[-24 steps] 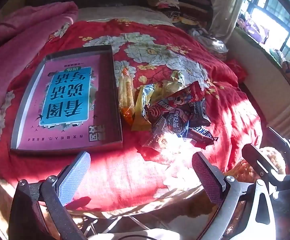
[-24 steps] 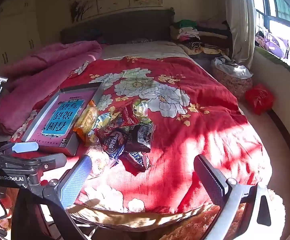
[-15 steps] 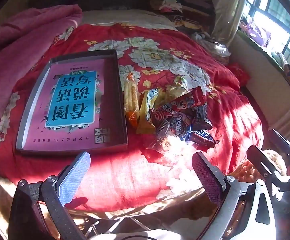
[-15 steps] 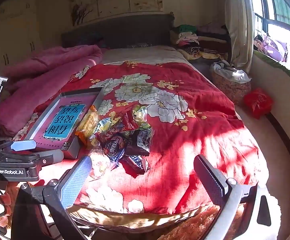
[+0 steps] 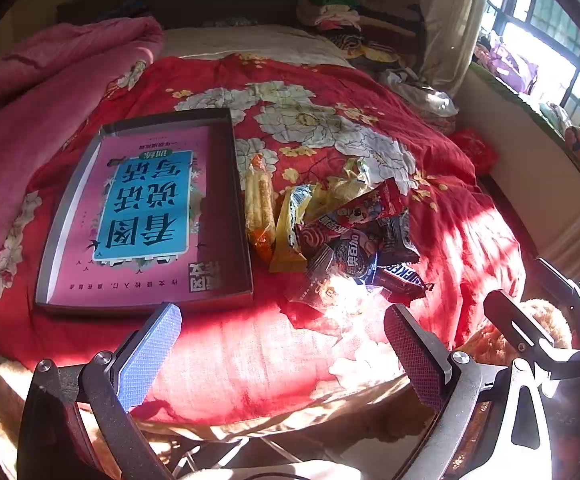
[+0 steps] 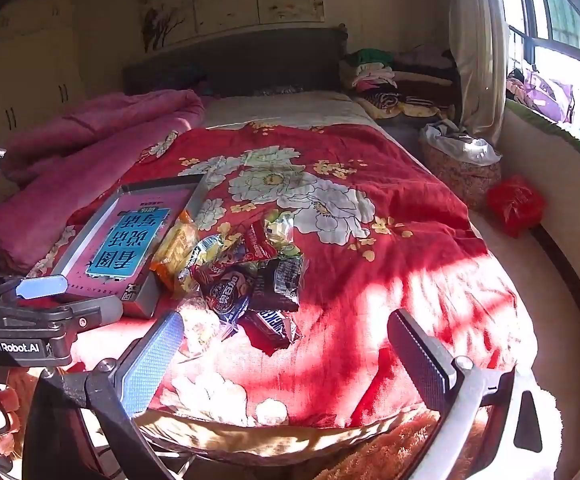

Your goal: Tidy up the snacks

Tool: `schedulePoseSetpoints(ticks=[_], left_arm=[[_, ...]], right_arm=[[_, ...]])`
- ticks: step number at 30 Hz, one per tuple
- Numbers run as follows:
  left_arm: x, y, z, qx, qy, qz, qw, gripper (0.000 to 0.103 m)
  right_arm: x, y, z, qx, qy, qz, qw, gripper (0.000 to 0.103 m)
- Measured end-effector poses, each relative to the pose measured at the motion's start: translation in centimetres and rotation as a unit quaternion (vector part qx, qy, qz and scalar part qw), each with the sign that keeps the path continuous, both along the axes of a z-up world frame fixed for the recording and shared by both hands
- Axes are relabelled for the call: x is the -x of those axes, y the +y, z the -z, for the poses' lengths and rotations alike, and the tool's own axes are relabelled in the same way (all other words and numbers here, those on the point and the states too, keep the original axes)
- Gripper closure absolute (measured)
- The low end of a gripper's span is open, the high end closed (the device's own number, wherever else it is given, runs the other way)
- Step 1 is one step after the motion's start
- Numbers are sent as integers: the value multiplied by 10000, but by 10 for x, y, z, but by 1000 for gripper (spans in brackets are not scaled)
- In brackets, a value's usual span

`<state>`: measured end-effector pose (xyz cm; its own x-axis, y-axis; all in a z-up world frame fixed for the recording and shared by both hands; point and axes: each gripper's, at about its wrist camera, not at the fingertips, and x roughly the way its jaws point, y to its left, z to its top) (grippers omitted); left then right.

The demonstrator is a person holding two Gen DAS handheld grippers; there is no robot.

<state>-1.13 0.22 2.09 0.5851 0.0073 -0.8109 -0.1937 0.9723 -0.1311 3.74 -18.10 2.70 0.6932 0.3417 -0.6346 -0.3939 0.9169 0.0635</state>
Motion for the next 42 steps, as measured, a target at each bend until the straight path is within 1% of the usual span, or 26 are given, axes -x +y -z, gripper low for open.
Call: schedulePoseSetpoints(ticks=[22,42], left_arm=[[1,-8,-1,27,23,149,9999,2],[-1,-8,0,62,53,179,9998,2]], right_arm=[[-1,0,2,30,7,34,10000,0],[-2,0,2,11,12,39,10000,0]])
